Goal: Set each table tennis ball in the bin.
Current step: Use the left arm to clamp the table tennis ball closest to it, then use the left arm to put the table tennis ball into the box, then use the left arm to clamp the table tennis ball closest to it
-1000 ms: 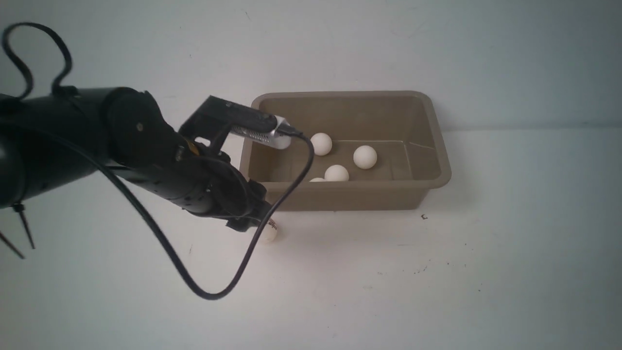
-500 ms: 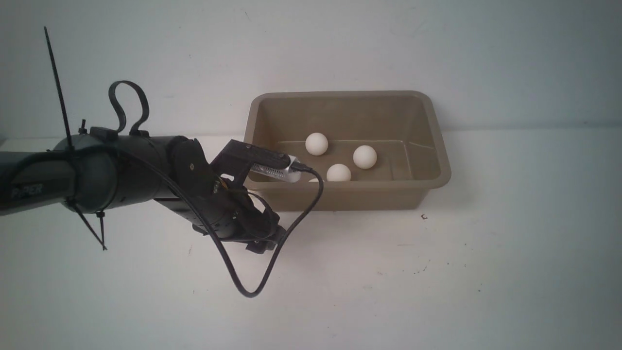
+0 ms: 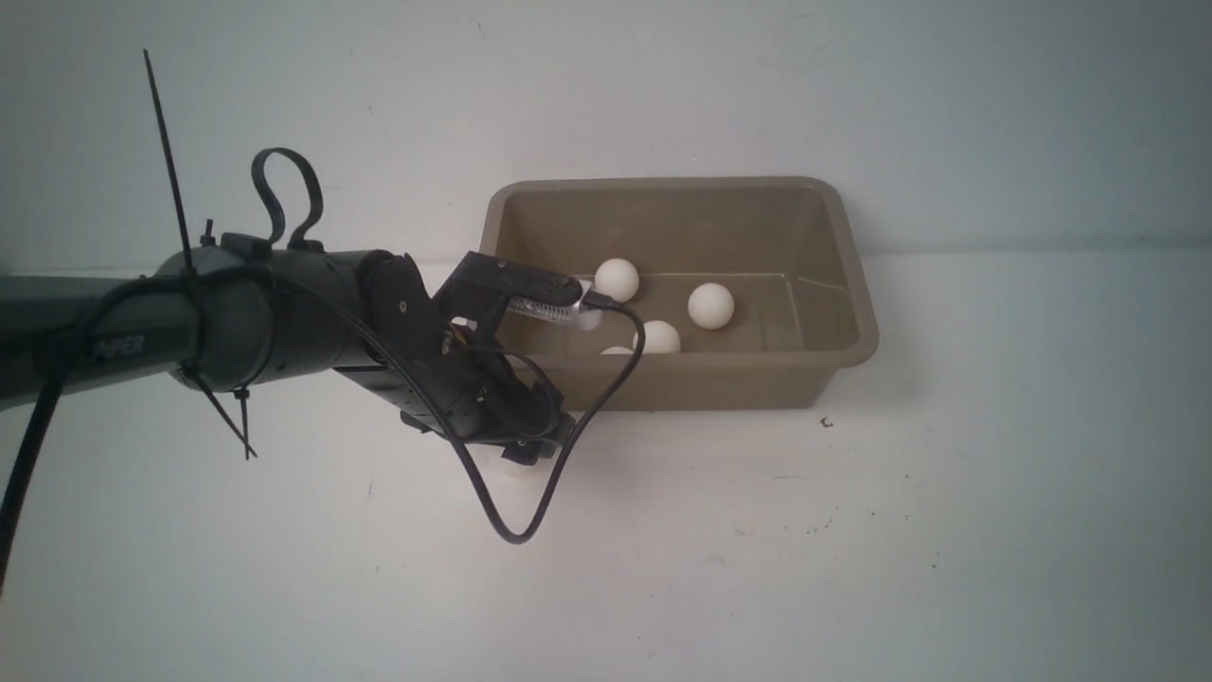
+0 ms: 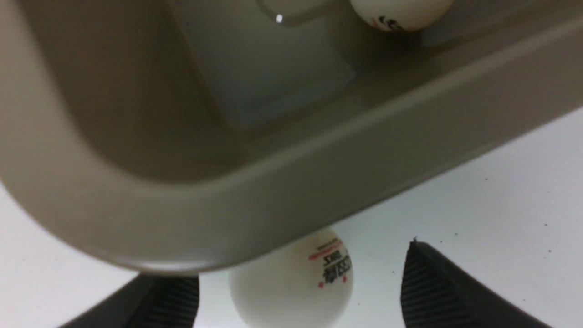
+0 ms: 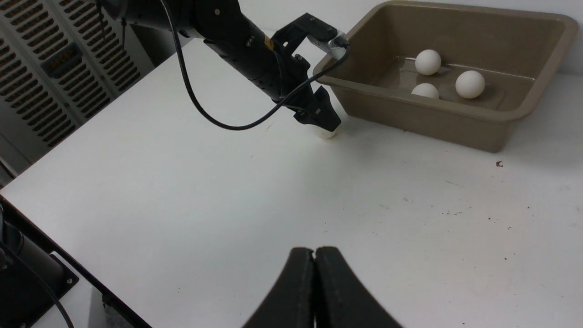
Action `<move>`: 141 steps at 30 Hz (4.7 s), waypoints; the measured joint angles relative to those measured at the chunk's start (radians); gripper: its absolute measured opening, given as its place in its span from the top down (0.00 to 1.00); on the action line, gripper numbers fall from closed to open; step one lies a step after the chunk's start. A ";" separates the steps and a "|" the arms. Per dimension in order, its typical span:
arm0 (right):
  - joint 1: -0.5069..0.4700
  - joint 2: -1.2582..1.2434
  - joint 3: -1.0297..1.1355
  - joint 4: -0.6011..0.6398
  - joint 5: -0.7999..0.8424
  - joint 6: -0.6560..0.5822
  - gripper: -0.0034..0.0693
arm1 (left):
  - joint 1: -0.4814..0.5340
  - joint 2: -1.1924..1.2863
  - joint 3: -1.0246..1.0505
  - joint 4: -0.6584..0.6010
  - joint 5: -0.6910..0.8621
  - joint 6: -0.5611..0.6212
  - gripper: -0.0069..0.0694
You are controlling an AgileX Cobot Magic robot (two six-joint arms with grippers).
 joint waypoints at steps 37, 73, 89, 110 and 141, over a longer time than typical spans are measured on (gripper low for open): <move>0.000 0.001 0.000 0.006 -0.037 -0.022 0.97 | -0.066 -0.238 -0.089 0.071 -0.018 -0.035 0.45; 0.000 0.001 0.000 0.024 -0.037 -0.060 0.97 | 0.028 -0.193 -0.482 0.221 0.341 0.149 0.49; 0.000 0.001 0.000 0.034 -0.037 -0.078 0.97 | 0.505 -0.253 -0.232 -0.263 0.459 0.919 0.91; 0.000 0.001 0.000 0.134 -0.081 -0.063 0.97 | 0.660 0.199 -0.057 -1.110 0.655 2.083 0.83; 0.000 0.001 0.000 0.120 -0.072 -0.029 0.97 | 0.489 0.412 -0.287 -1.129 0.594 2.066 0.22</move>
